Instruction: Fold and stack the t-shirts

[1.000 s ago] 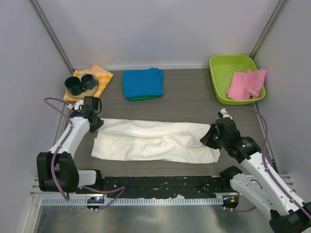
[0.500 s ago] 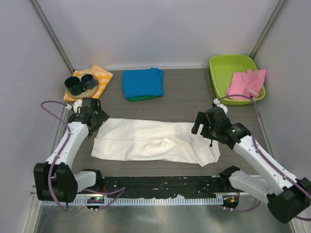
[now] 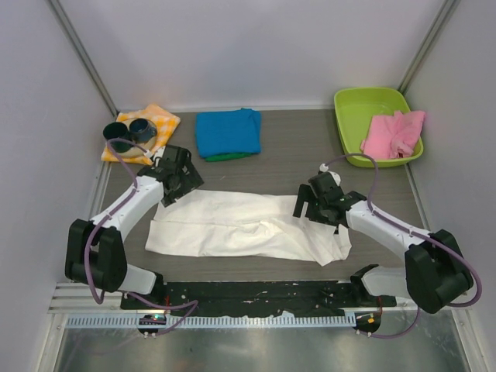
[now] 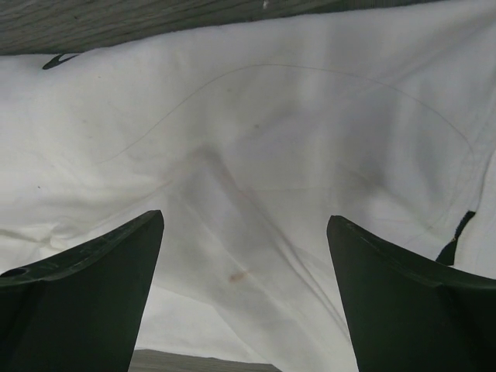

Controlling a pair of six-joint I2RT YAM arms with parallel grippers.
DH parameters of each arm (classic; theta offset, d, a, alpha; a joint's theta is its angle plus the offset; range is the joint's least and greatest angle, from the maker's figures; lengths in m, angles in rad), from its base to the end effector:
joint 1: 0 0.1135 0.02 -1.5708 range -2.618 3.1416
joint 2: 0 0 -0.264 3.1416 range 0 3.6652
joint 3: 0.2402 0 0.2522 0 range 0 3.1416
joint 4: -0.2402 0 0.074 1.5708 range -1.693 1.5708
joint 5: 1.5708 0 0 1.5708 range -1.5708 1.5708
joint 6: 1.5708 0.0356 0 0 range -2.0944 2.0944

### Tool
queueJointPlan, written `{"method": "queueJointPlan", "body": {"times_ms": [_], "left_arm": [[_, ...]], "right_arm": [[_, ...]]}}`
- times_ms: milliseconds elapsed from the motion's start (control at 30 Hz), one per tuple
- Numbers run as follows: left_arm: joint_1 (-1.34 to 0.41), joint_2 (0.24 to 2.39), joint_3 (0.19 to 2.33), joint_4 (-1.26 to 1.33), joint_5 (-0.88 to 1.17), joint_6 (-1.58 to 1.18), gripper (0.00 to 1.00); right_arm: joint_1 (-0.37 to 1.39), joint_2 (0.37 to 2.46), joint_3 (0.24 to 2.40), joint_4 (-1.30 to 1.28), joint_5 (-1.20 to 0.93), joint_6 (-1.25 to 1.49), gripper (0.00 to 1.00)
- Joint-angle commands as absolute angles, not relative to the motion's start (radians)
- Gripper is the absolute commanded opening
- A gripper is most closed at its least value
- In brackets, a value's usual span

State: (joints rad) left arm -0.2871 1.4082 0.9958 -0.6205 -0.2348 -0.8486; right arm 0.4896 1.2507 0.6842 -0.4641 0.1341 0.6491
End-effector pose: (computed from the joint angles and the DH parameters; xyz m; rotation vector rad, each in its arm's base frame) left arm 0.2722 -0.0717 0.2375 -0.7902 2.4395 -0.1251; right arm 0.2070 0.1049 0.1895 0.2559 2.5938 0.2416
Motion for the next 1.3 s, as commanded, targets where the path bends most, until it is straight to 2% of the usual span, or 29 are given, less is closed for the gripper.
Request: {"method": "queueJointPlan", "body": {"times_ms": [0,167,467,567,600,700,733,833,933,1000,1167,1200,1233,1267], "left_arm": [[-0.281,1.428,0.985,-0.569,-0.244,-0.833,0.99],[-0.282,1.439,0.986,-0.561,-0.239,-0.836,0.98],[-0.281,1.440,0.983,-0.568,-0.261,-0.828,0.97],[-0.281,1.439,0.983,-0.566,-0.267,-0.827,0.98],[-0.281,1.442,0.982,-0.566,-0.268,-0.827,0.98],[-0.281,1.447,0.985,-0.568,-0.268,-0.824,0.98],[-0.281,1.448,0.986,-0.568,-0.270,-0.825,0.97],[-0.282,1.451,0.985,-0.566,-0.270,-0.824,0.97],[-0.281,1.453,0.986,-0.569,-0.268,-0.822,0.97],[-0.281,1.451,0.989,-0.569,-0.270,-0.822,0.97],[-0.281,1.443,0.991,-0.574,-0.270,-0.824,0.97],[-0.281,1.440,0.991,-0.575,-0.270,-0.824,0.97],[-0.281,1.440,0.989,-0.575,-0.270,-0.824,0.97],[-0.281,1.437,0.988,-0.574,-0.270,-0.824,0.97]], "right_arm": [[0.499,1.256,0.676,-0.354,0.094,0.650,0.91],[0.514,1.275,0.693,-0.325,0.084,0.650,0.86],[0.554,1.388,0.719,-0.261,0.051,0.666,0.64],[0.571,1.410,0.726,-0.253,0.055,0.670,0.51],[0.575,1.413,0.729,-0.253,0.058,0.669,0.40],[0.589,1.416,0.741,-0.267,0.071,0.669,0.18],[0.595,1.414,0.744,-0.273,0.086,0.666,0.15],[0.617,1.408,0.770,-0.308,0.130,0.651,0.16],[0.644,1.401,0.804,-0.362,0.166,0.637,0.31],[0.670,1.391,0.827,-0.396,0.204,0.629,0.33],[0.719,1.367,0.850,-0.436,0.256,0.621,0.16],[0.729,1.367,0.851,-0.439,0.259,0.624,0.06],[0.741,1.364,0.851,-0.443,0.259,0.626,0.01],[0.752,1.361,0.854,-0.455,0.259,0.627,0.01]]}}
